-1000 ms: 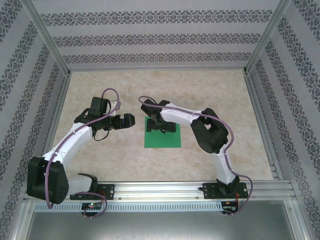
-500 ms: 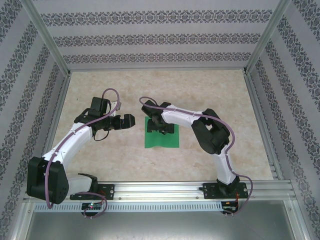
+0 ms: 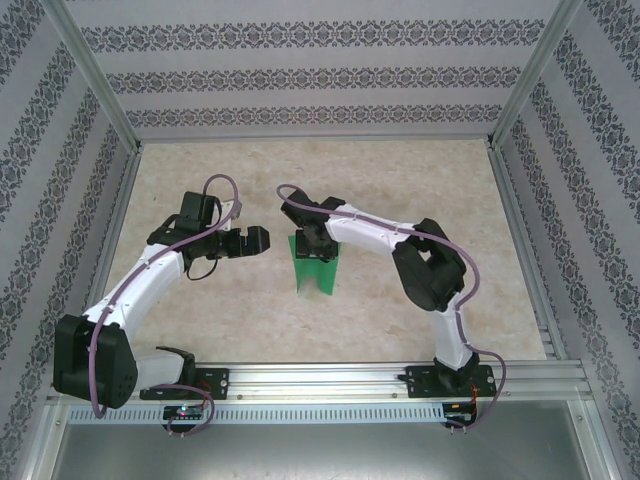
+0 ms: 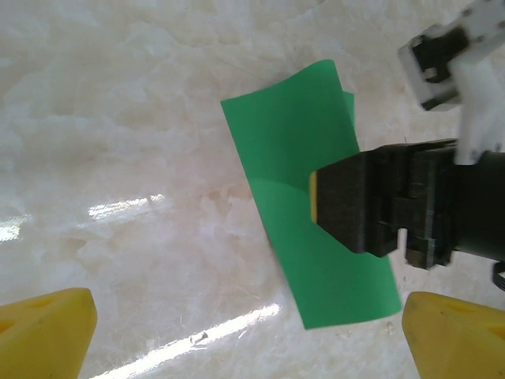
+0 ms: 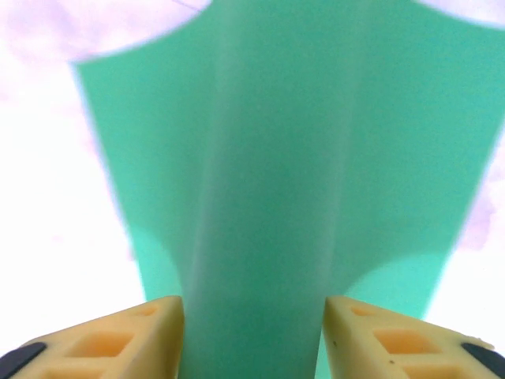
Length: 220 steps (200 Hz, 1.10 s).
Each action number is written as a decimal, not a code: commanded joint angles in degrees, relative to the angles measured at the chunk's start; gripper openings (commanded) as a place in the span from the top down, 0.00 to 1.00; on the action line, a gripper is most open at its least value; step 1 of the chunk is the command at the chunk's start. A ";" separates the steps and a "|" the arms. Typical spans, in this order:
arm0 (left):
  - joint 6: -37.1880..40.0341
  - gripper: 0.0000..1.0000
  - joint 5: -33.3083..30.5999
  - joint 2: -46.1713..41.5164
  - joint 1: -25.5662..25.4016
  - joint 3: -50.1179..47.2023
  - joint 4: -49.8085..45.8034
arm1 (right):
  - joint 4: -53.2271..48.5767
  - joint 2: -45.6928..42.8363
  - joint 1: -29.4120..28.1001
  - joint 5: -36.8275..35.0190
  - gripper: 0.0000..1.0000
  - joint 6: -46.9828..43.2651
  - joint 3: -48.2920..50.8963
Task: Fold a paper plane with a square sheet of paper (pick it up from the middle)
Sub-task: Fold the square sheet of paper in half at the center of the table, then hold the square sheet of paper at the center of the table.
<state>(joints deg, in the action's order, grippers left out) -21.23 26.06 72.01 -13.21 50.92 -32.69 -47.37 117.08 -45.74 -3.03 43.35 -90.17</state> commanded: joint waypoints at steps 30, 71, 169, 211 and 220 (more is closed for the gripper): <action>-0.13 0.00 -1.22 -1.46 -0.58 2.72 -1.60 | 21.55 -14.24 2.12 12.32 0.55 5.45 11.84; -1.80 0.00 2.50 -2.24 -0.74 2.70 0.17 | 32.89 -15.00 4.72 14.50 0.53 11.39 22.32; -6.63 0.00 0.01 0.76 -10.00 1.54 5.05 | 32.47 -20.77 4.94 6.36 0.35 11.79 36.37; -6.28 0.00 -1.08 2.98 -12.24 3.00 4.56 | 29.17 -22.68 5.56 4.08 0.32 11.35 37.78; -6.27 0.00 -1.49 3.35 -12.53 3.36 4.48 | 28.39 -22.81 5.53 3.59 0.32 11.38 37.74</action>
<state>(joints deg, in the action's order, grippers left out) -26.68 26.17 74.54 -24.43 52.03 -29.65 -16.32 95.46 -40.71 3.79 55.51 -53.12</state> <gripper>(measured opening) 0.999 0.682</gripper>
